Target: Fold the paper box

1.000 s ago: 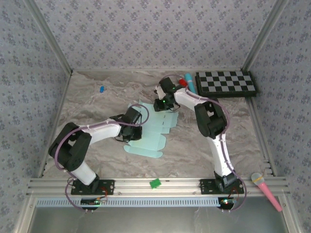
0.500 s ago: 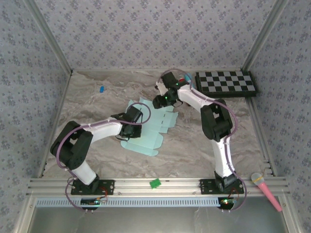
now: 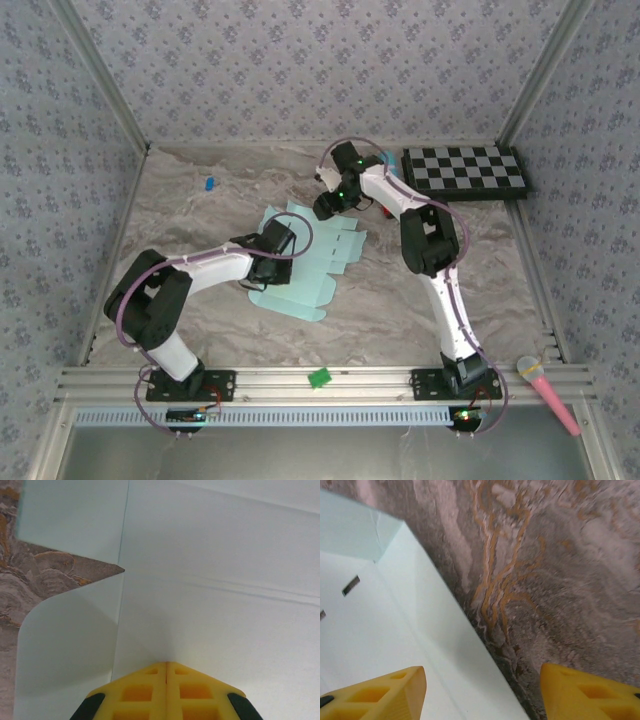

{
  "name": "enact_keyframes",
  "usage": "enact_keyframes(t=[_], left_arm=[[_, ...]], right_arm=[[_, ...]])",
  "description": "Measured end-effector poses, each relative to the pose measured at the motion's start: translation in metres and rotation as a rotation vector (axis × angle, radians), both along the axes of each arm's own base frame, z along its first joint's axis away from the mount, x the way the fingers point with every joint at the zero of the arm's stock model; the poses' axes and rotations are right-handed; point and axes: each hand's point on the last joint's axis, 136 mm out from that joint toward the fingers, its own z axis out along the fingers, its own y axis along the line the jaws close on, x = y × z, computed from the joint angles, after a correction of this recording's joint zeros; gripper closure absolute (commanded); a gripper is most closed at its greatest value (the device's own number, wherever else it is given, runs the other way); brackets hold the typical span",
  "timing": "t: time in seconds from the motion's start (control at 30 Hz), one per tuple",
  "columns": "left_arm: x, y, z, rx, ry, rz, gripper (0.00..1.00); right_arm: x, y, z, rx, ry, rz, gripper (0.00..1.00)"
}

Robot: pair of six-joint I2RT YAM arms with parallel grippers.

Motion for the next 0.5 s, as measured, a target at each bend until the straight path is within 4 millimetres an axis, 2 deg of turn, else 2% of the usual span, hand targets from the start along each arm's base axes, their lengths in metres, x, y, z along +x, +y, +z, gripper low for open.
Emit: enact_keyframes(t=[0.33,0.5], left_arm=[[-0.0001,-0.0002,0.0002,0.011,-0.009,-0.003,1.00],[0.0000,0.0000,0.0001,0.013,-0.010,-0.002,1.00]], right_arm=[[-0.0046,0.0043,-0.0114,0.028,0.070,0.047,0.37],[-0.0063,0.0050,-0.0103,0.040,0.095,0.071,0.40]])
